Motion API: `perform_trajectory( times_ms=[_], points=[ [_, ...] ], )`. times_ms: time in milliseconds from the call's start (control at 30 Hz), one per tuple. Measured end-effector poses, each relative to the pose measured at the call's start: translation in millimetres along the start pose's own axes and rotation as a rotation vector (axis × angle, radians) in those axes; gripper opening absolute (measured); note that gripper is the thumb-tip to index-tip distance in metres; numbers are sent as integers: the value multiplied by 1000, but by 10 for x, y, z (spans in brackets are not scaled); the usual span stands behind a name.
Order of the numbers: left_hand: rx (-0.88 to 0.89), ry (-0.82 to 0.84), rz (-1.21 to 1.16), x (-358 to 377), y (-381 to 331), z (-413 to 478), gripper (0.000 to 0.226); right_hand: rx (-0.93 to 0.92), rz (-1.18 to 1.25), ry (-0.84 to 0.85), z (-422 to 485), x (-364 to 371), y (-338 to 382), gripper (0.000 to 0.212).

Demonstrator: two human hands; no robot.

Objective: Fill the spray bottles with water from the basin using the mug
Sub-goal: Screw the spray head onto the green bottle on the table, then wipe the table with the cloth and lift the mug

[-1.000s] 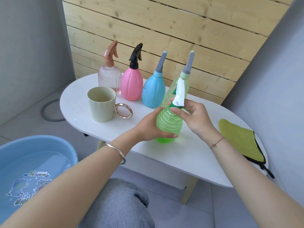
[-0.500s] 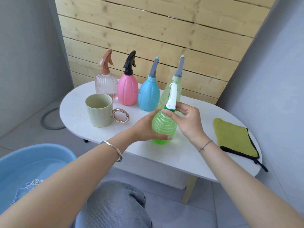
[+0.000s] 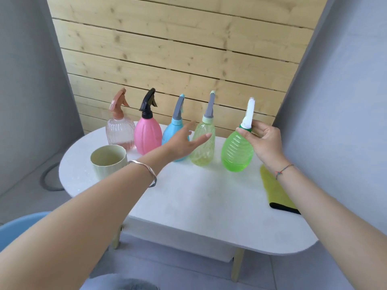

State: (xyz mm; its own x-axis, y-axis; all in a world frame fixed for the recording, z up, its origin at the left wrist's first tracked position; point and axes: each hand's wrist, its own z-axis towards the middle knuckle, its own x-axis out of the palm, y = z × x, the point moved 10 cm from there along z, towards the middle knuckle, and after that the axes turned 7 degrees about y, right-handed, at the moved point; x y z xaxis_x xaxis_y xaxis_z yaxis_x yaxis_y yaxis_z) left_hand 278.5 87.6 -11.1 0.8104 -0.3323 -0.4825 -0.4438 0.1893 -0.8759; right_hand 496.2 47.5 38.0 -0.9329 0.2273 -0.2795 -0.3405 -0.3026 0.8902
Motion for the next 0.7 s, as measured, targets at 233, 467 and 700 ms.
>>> perform_trajectory(
  times_ms=[233,467,700],
  points=[
    [-28,-38,165,137,65,284,86,75,28,10,157,88,-393,25],
    [-1,-69,154,167,97,313,85,108,34,43,259,232,-571,35],
    [3,-78,116,169,134,325,86,113,6,49,288,235,-626,34]
  ],
)
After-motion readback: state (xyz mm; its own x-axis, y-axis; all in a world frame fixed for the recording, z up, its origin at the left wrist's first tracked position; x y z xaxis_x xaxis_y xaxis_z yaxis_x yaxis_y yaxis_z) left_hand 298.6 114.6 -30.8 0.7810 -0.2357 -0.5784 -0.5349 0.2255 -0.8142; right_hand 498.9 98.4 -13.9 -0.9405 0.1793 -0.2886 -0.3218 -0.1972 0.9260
